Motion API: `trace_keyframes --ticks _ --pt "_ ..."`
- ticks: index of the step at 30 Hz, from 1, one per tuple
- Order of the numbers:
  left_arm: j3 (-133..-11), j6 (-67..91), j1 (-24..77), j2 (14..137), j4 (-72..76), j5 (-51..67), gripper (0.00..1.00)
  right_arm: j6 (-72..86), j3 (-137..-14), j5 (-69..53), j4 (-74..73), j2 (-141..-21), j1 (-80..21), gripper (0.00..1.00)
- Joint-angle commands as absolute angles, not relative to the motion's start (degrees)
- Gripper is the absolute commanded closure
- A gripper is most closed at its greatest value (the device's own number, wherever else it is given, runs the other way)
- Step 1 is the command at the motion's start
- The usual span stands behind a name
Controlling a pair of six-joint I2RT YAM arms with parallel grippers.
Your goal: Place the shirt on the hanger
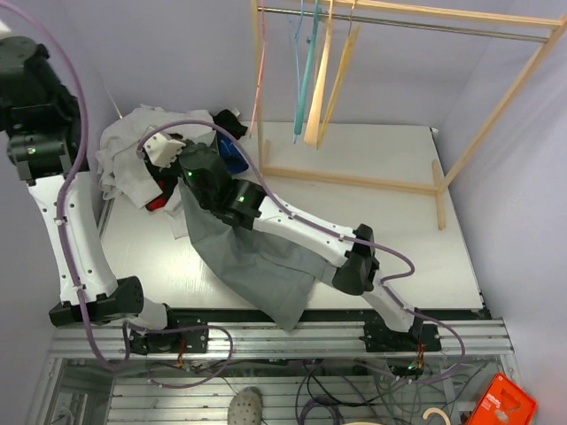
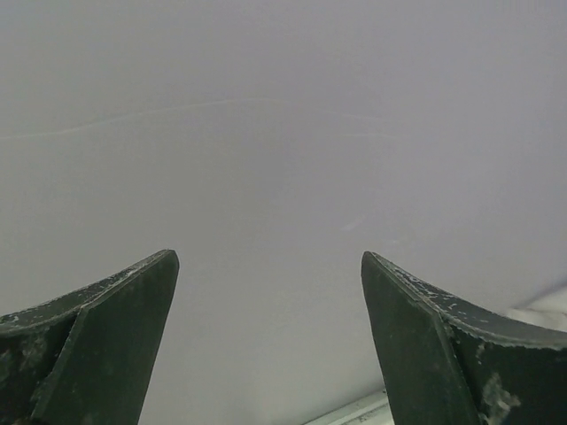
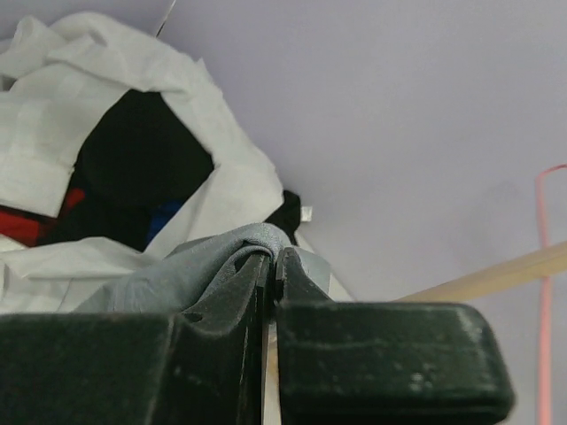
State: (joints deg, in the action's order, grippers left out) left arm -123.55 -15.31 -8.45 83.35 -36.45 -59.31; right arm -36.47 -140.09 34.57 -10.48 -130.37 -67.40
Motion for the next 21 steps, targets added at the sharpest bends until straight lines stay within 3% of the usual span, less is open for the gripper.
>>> trace_keyframes --ticks 1,7,12,17,21 --pt "-125.03 -10.77 -16.52 84.62 -42.61 -51.70 0.05 -28.93 -142.82 34.31 -7.77 -131.71 -66.04 1.00" --pt "-122.69 -8.72 -19.75 84.22 -51.86 -37.58 0.06 -20.30 -127.95 17.78 -7.03 -130.53 -65.78 1.00" --pt "-118.31 -9.54 -19.75 81.40 -60.80 -21.71 0.02 -18.21 -126.27 3.50 -7.89 -134.89 -65.22 1.00" --pt "-114.95 -9.87 -19.69 81.60 -74.56 -7.19 0.01 -15.71 -129.82 7.23 -4.61 -138.96 -63.38 1.00" --pt "-104.45 -7.56 -19.76 75.47 -71.95 -2.44 0.01 -8.49 -132.22 6.76 -1.54 -140.14 -58.20 1.00"
